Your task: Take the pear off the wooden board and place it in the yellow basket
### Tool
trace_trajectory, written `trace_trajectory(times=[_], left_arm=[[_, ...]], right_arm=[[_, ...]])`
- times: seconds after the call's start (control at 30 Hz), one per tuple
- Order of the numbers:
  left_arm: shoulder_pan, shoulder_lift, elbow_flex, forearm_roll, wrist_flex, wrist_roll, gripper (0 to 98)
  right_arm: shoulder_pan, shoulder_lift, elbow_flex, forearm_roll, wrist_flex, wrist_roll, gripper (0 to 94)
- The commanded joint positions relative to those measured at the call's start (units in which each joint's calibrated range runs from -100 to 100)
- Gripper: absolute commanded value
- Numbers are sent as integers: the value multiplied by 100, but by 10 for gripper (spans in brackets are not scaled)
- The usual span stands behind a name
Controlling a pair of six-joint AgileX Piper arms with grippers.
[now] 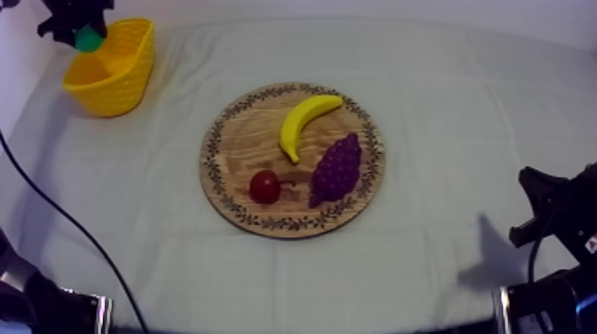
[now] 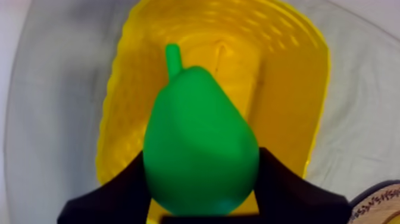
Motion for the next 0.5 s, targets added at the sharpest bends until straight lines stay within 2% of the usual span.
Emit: trace_trajectory(times=[0.0, 0.27, 0.47], left_arm=[[-6, 148, -56, 19, -23, 0, 367], [-22, 478, -146, -11, -95, 108, 419], [-25, 484, -119, -6, -129, 162, 559]], right_arm=[[-1, -4, -5, -1, 2, -1, 4], [-1, -4, -5, -1, 2, -1, 4], [-1, -4, -5, -1, 2, -1, 4]])
